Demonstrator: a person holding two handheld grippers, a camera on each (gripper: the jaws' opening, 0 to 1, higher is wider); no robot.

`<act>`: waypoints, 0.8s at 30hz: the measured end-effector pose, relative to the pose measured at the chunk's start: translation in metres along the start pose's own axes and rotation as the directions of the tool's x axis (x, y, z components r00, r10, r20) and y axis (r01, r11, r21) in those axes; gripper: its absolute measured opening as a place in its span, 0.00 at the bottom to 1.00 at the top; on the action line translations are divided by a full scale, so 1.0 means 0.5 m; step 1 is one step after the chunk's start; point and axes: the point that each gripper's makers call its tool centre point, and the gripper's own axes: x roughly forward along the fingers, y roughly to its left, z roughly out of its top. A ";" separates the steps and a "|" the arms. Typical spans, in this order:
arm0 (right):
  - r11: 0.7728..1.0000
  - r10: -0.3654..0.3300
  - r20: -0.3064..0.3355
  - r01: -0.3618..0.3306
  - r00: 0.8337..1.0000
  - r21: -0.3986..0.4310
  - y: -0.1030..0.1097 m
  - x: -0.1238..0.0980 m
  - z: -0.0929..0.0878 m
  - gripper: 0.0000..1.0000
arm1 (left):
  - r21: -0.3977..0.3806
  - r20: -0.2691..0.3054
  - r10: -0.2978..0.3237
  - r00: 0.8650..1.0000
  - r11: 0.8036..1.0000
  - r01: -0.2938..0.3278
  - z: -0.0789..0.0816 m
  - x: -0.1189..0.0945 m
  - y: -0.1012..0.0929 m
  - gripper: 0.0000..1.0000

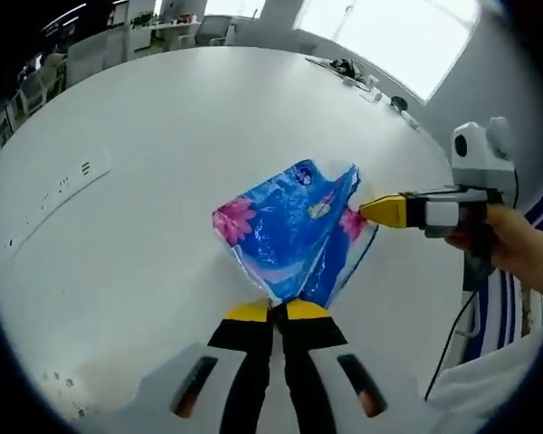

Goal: Arrange the tabletop items into an orderly group along one side of the table until the central work area is clear of visible clutter.

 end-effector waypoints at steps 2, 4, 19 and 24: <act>1.000 0.002 -0.001 -0.002 1.000 -0.005 0.002 0.005 0.001 0.00 | 0.005 -0.010 0.007 1.000 1.000 -0.007 -0.003 0.008 0.009 0.00; 1.000 0.003 -0.007 -0.003 1.000 -0.005 0.004 0.012 -0.002 0.00 | -0.005 -0.021 0.013 1.000 1.000 -0.014 -0.006 0.016 0.021 0.00; 1.000 -0.010 -0.058 0.009 0.998 -0.025 -0.019 0.044 -0.019 0.00 | -0.059 -0.026 0.015 1.000 0.998 -0.016 -0.015 0.031 0.037 0.02; 0.999 -0.016 -0.064 0.014 0.998 -0.029 -0.017 0.042 -0.027 0.00 | -0.067 -0.022 0.014 1.000 0.998 -0.016 -0.015 0.032 0.039 0.03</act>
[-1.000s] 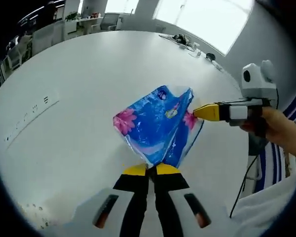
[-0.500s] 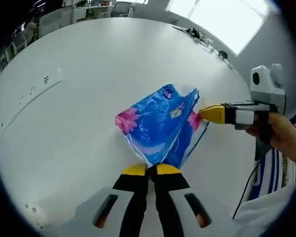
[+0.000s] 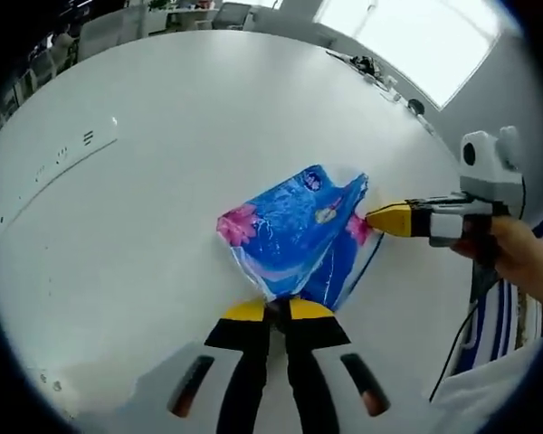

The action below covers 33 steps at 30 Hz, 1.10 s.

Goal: Arrange the tabletop items into an orderly group along one side of the table until the central work area is clear of visible clutter.

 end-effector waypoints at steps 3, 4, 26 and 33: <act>1.000 -0.004 -0.006 0.004 1.000 0.001 -0.001 0.000 -0.007 0.00 | -0.007 0.003 0.002 1.000 1.000 -0.002 0.000 0.000 0.001 0.04; 1.000 -0.005 -0.004 0.005 1.000 0.003 0.002 -0.002 -0.007 0.00 | -0.009 0.003 0.004 1.000 1.000 -0.004 0.000 -0.001 0.002 0.04; 0.997 0.015 0.107 -0.006 0.994 -0.082 0.023 -0.054 0.004 0.50 | 0.022 0.149 0.074 0.986 0.997 -0.078 0.029 -0.084 -0.009 0.69; 0.997 0.027 0.126 -0.017 0.992 -0.082 0.043 -0.088 -0.011 0.52 | 0.026 0.190 0.084 0.978 0.996 -0.091 0.008 -0.136 -0.018 0.72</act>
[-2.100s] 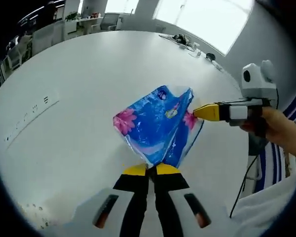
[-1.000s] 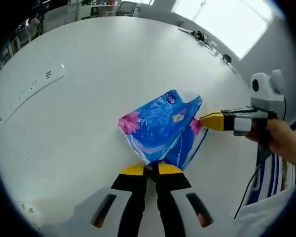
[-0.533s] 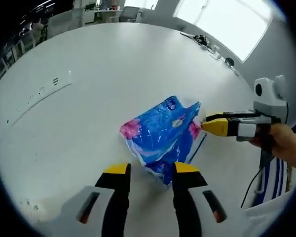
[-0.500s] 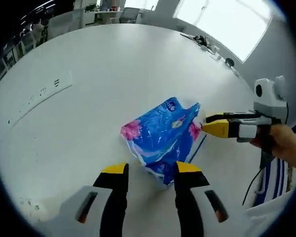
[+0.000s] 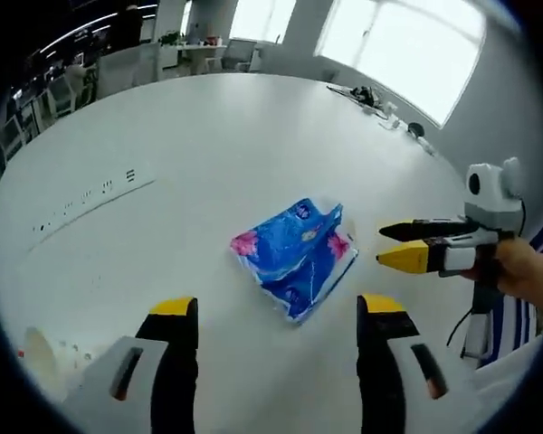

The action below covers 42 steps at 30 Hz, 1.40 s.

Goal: Arrange the tabletop items into an orderly group along one side of the table until the central work area is clear of visible clutter.

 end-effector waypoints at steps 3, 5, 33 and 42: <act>1.000 0.003 0.003 -0.003 1.000 0.001 0.012 -0.013 -0.006 0.51 | -0.008 0.016 0.003 1.000 1.000 -0.003 -0.006 -0.020 0.002 0.72; 1.000 0.002 0.004 -0.002 1.000 -0.004 0.020 -0.020 -0.009 0.51 | -0.021 0.031 -0.002 1.000 1.000 0.002 -0.009 -0.035 0.002 0.72; 1.000 0.021 -0.004 -0.021 1.000 -0.017 0.092 -0.054 -0.027 0.47 | -0.058 0.083 0.036 0.996 0.998 -0.032 -0.048 -0.128 0.053 0.69; 0.999 0.044 -0.014 -0.045 0.999 -0.008 0.116 -0.049 -0.046 0.47 | -0.065 0.084 0.102 0.991 0.993 -0.097 -0.104 -0.173 0.102 0.66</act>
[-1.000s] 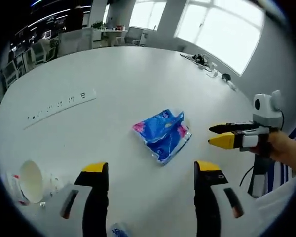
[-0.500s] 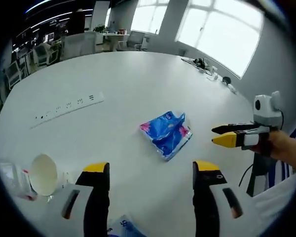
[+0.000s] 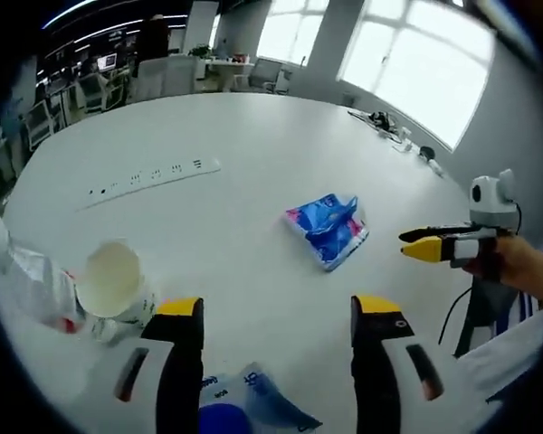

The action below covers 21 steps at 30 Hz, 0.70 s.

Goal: Arrange the tabletop items into an orderly group along one side of the table until the central work area is clear of visible clutter.

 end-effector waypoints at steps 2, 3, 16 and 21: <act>1.000 0.014 -0.011 -0.014 1.000 -0.002 0.013 0.001 -0.011 0.46 | -0.012 -0.001 0.015 1.000 1.000 -0.015 -0.023 -0.018 0.017 0.65; 1.000 0.019 -0.015 -0.019 1.000 -0.003 0.017 0.004 -0.016 0.46 | -0.025 0.000 0.019 1.000 0.999 -0.019 -0.031 -0.025 0.024 0.65; 0.992 0.126 -0.092 -0.127 0.988 -0.002 0.120 0.030 -0.081 0.45 | -0.223 0.007 0.157 0.988 0.963 -0.152 -0.170 -0.155 0.143 0.64; 0.985 0.169 -0.127 -0.173 0.977 -0.023 0.161 0.035 -0.103 0.45 | -0.262 -0.002 0.208 0.978 0.944 -0.201 -0.215 -0.203 0.181 0.64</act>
